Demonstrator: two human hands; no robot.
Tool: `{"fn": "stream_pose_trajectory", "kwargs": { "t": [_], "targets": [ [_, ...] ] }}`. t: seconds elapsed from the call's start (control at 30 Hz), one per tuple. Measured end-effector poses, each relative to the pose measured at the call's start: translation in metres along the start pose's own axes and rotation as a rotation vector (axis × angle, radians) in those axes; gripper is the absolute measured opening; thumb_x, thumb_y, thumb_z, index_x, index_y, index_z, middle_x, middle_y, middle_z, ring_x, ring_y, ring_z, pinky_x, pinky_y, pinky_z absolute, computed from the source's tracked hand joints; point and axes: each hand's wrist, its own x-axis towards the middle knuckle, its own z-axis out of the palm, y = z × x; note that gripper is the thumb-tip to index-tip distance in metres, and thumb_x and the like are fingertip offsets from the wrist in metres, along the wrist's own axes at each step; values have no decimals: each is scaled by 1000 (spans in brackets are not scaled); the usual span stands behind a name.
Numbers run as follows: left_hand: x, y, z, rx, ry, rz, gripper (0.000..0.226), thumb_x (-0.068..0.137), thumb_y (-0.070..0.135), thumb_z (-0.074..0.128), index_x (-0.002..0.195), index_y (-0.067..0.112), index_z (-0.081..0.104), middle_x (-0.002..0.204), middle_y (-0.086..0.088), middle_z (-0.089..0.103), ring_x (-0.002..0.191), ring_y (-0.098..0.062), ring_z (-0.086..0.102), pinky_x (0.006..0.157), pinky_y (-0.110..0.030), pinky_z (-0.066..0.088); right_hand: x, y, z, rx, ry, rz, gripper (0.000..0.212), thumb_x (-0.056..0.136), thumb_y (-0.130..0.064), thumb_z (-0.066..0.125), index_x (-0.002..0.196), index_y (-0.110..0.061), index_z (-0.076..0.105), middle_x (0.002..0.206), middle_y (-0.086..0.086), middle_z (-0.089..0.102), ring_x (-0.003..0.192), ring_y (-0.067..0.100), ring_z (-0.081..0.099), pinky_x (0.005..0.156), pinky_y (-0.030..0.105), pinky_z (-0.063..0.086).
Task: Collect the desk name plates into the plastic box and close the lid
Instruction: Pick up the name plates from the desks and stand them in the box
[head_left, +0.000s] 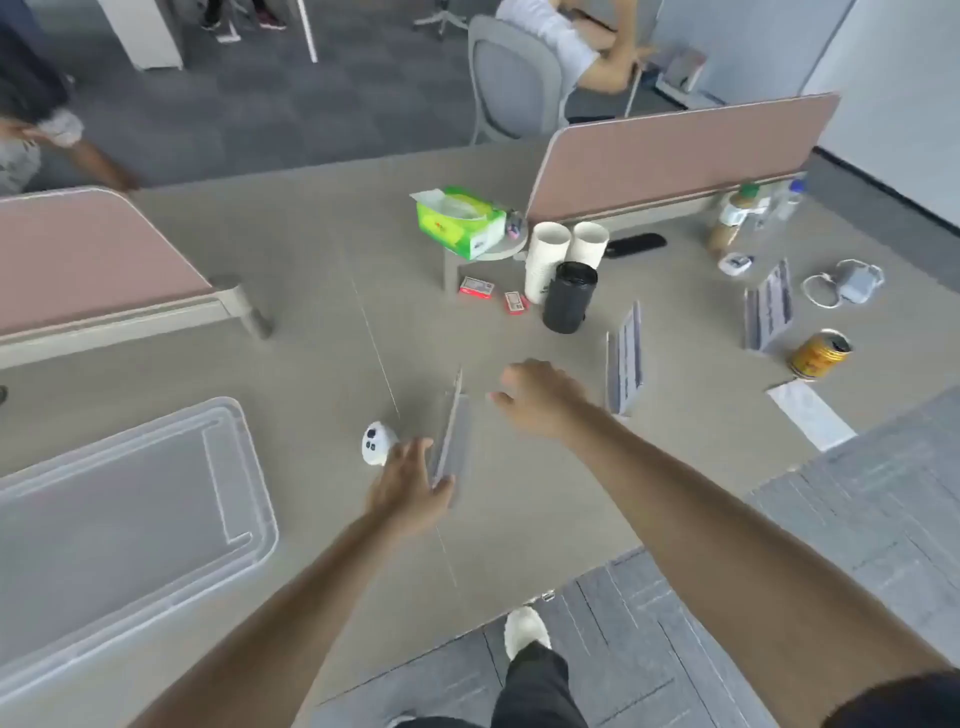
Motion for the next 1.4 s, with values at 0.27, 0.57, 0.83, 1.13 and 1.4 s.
{"fn": "stream_pose_trajectory", "kwargs": {
  "t": [0.27,0.57,0.83,1.13,1.4],
  "targets": [
    [48,32,41,-79,96,-305,55,83,25,53,136,18,41,132,-4,49,112,-29,52,83,-41,51,110,17,30,97,-265,-256,60,97,-51,45,150,-28,32,137,16,48,128,35,49,103,46,43],
    [58,45,54,-99,199,-499,48,92,10,38,133,33,44,97,-10,56,76,-31,51,60,-32,41,136,30,50,145,-378,-432,44,97,-46,48,136,-26,43,132,6,56,116,28,56,95,44,48],
    [44,62,20,-184,376,-468,42,95,13,40,129,35,53,87,-4,52,77,-31,50,59,-29,36,130,10,13,265,-255,-458,56,92,-54,56,139,-25,44,133,10,54,119,27,54,96,39,45],
    [-16,42,-56,-221,668,-411,45,90,9,44,124,36,56,82,-5,68,79,-32,60,60,-30,41,105,-95,-44,480,-296,-438,86,77,-73,59,142,-20,40,142,12,48,129,30,49,103,38,40],
    [-110,-30,-102,-352,841,-419,46,89,11,43,125,38,56,85,-1,69,82,-30,62,70,-34,52,16,-233,-42,684,-372,-414,88,71,-78,56,144,-35,30,149,12,29,131,36,42,105,55,43]
  ]
}}
